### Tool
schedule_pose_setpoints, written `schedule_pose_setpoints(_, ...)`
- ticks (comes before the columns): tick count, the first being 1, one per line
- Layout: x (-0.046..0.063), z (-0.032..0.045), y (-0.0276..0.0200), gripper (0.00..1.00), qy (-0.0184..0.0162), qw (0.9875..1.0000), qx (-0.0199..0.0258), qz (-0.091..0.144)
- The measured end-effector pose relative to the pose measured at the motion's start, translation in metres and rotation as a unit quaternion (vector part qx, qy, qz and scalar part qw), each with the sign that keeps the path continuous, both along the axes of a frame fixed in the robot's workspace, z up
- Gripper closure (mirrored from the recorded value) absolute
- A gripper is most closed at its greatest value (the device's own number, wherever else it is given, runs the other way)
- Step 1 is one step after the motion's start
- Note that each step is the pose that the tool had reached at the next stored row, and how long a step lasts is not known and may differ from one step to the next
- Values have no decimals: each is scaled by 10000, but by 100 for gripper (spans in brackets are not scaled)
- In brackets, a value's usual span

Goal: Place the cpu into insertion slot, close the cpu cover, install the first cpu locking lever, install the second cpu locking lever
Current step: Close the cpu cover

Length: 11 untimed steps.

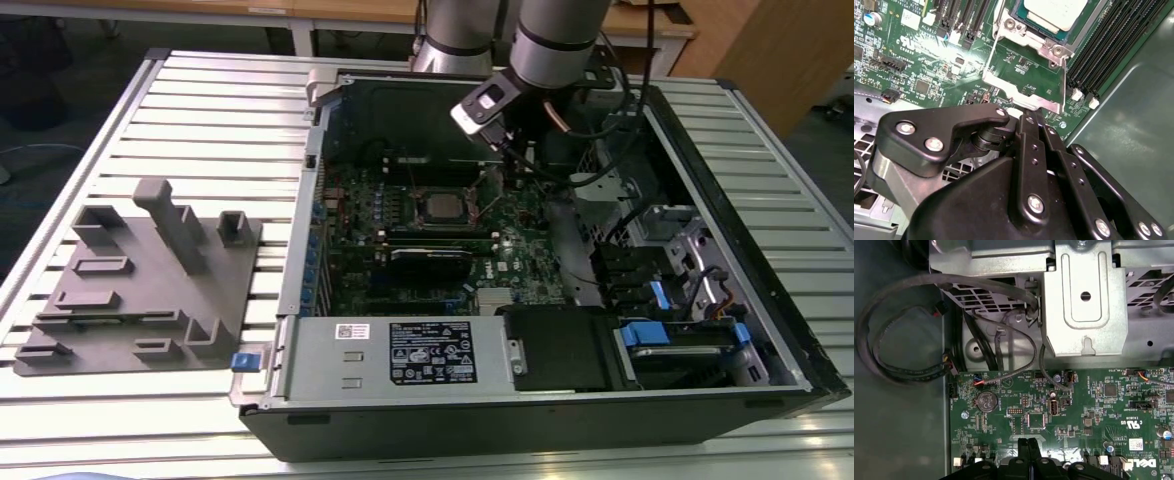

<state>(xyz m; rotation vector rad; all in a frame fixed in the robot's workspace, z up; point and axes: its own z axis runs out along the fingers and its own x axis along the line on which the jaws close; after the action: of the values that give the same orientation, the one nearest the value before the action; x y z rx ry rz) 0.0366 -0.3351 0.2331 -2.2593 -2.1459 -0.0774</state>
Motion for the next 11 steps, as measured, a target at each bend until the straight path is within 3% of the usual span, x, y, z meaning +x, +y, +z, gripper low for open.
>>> schedule_pose_setpoints(11,-43,-4,0,89,0,10000,0,0)
